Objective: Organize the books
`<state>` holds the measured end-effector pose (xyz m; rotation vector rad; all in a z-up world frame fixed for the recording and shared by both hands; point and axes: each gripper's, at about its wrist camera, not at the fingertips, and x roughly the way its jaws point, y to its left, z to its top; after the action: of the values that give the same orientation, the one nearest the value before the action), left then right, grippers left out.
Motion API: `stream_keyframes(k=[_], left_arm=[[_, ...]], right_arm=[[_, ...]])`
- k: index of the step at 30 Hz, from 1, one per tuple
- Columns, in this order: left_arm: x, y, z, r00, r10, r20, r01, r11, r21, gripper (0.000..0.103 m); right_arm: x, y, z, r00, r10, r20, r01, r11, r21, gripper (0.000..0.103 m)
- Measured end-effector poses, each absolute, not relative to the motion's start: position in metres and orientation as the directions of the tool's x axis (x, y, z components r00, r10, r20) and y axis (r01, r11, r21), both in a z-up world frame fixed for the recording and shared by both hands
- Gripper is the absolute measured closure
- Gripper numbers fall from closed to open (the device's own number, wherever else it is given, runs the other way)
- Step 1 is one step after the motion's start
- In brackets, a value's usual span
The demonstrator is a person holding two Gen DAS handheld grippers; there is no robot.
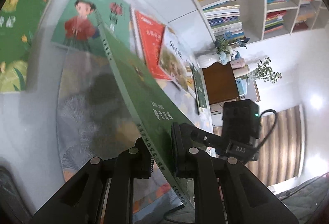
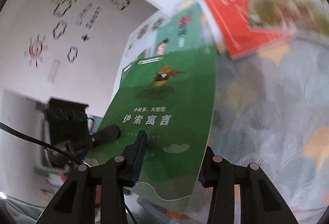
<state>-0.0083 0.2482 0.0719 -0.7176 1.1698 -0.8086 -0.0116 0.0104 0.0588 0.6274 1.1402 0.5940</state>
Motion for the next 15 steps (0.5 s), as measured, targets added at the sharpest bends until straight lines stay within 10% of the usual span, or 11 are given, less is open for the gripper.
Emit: stream_keyframes(k=[15], left_arm=[[0.006,0.327,0.169,0.41,-0.764,-0.497,0.267,0.622,-0.736,0.089]], right_arm=[[0.017,0.104,0.169,0.413,0.662,-0.626,-0.457,0.745,0.486,0.06]])
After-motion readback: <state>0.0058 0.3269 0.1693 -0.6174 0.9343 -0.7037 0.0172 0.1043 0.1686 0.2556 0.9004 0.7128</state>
